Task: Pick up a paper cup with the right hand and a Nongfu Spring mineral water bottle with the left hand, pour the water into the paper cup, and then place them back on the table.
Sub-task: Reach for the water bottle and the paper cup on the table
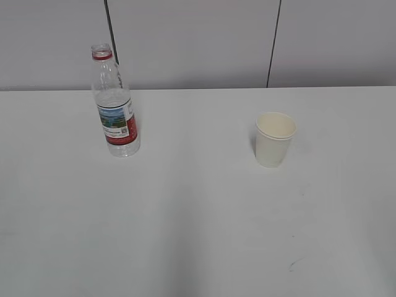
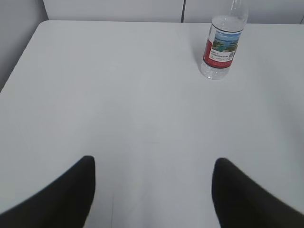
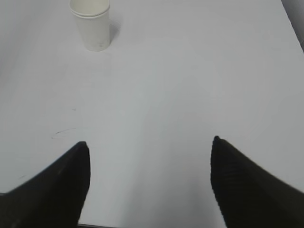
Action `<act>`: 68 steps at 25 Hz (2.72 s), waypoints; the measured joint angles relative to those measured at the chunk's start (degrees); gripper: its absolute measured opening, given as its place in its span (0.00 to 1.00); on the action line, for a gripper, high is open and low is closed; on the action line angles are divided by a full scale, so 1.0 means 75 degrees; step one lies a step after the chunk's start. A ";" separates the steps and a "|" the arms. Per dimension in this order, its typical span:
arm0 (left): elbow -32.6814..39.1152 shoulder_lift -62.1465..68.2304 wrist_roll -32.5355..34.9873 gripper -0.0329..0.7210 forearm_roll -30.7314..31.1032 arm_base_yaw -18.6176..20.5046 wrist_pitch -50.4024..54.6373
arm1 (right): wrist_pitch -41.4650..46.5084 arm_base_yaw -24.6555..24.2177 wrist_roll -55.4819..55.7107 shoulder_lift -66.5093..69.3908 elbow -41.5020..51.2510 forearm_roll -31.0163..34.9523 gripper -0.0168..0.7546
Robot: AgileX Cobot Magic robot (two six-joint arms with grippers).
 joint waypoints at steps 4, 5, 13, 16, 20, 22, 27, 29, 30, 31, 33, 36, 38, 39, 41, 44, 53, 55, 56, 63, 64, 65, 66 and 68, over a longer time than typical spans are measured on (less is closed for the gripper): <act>0.0000 0.0000 0.0000 0.66 0.0000 0.0000 0.0000 | 0.0000 0.0000 0.0000 0.0000 0.0000 0.0000 0.77; 0.0000 0.0000 0.0000 0.66 0.0000 0.0000 0.0000 | 0.0000 0.0000 0.0000 0.0000 0.0000 0.0000 0.77; 0.0000 0.0000 0.0000 0.66 0.0000 0.0000 0.0000 | -0.1926 0.0000 0.0000 0.0106 -0.0132 0.0160 0.77; 0.0000 0.0000 0.0000 0.66 0.0000 0.0000 0.0000 | -0.3222 0.0000 0.0000 0.0961 -0.0145 0.0160 0.77; 0.0000 0.0000 0.0000 0.66 0.0000 0.0000 0.0000 | -0.4843 0.0000 0.0000 0.2619 -0.0145 0.0160 0.77; 0.0000 0.0000 0.0000 0.66 0.0000 0.0000 0.0000 | -0.5684 0.0000 0.0000 0.3405 -0.0145 0.0160 0.77; -0.0057 0.0000 0.0000 0.66 0.0115 0.0000 -0.0073 | -0.8073 0.0000 0.0000 0.5307 -0.0145 0.0160 0.77; -0.0233 0.0021 0.0000 0.66 0.0231 0.0000 -0.0604 | -0.8939 0.0000 0.0000 0.5938 -0.0145 0.0160 0.77; -0.0310 0.0090 0.0000 0.66 0.0261 0.0000 -0.1089 | -0.9401 0.0000 0.0000 0.6253 -0.0145 0.0160 0.77; -0.0381 0.0226 0.0000 0.66 0.0261 0.0000 -0.1541 | -0.9732 0.0000 0.0000 0.6501 -0.0145 0.0160 0.77; -0.0423 0.0639 0.0024 0.66 0.0182 0.0000 -0.2632 | -1.0464 0.0000 0.0000 0.7040 -0.0145 0.0160 0.77; -0.0423 0.1540 0.0308 0.66 -0.0290 0.0000 -0.4388 | -1.1354 0.0000 0.0000 0.7759 -0.0080 0.0160 0.77; -0.0423 0.2226 0.0478 0.66 -0.0521 0.0000 -0.5643 | -1.1771 0.0000 0.0000 0.8153 -0.0004 0.0160 0.77; -0.0423 0.2520 0.0516 0.65 -0.0571 0.0000 -0.6068 | -1.1935 0.0000 0.0000 0.8339 0.0035 0.0160 0.77; -0.0423 0.3266 0.0544 0.63 -0.0610 0.0000 -0.6838 | -1.2193 0.0000 0.0000 0.8669 0.0070 0.0160 0.77; -0.0423 0.4388 0.0570 0.58 -0.0610 0.0000 -0.7527 | -1.2538 0.0000 0.0014 0.9091 0.0070 0.0160 0.77; 0.0624 0.7413 0.0547 0.56 -0.0526 -0.0181 -1.0841 | -1.3823 0.0000 0.0077 1.0044 0.0070 0.0160 0.77; 0.0865 0.8028 0.0348 0.56 -0.0221 -0.0402 -1.1650 | -1.3879 0.0000 0.0227 1.0171 0.0070 0.0160 0.77; 0.0961 0.8348 0.0237 0.56 -0.0011 -0.0541 -1.1949 | -1.3883 0.0000 0.0280 1.0273 0.0070 0.0160 0.77; 0.1099 1.0146 -0.0092 0.56 0.0792 -0.1040 -1.3709 | -1.4156 0.0000 0.0402 1.1357 0.0070 -0.0383 0.77; 0.1099 1.0270 -0.0092 0.56 0.0792 -0.1047 -1.3861 | -1.4316 0.0000 0.0402 1.1544 0.0070 -0.0647 0.77; 0.1099 1.0383 -0.0092 0.56 0.0792 -0.1047 -1.4010 | -1.4514 0.0000 0.0420 1.1718 0.0070 -0.0958 0.77; 0.1099 1.0457 -0.0092 0.56 0.0795 -0.1047 -1.4096 | -1.4673 0.0000 0.0420 1.1844 0.0070 -0.1240 0.77; 0.1099 1.0503 -0.0092 0.56 0.0805 -0.1047 -1.4153 | -1.5072 0.0000 0.0425 1.2073 0.0070 -0.1710 0.77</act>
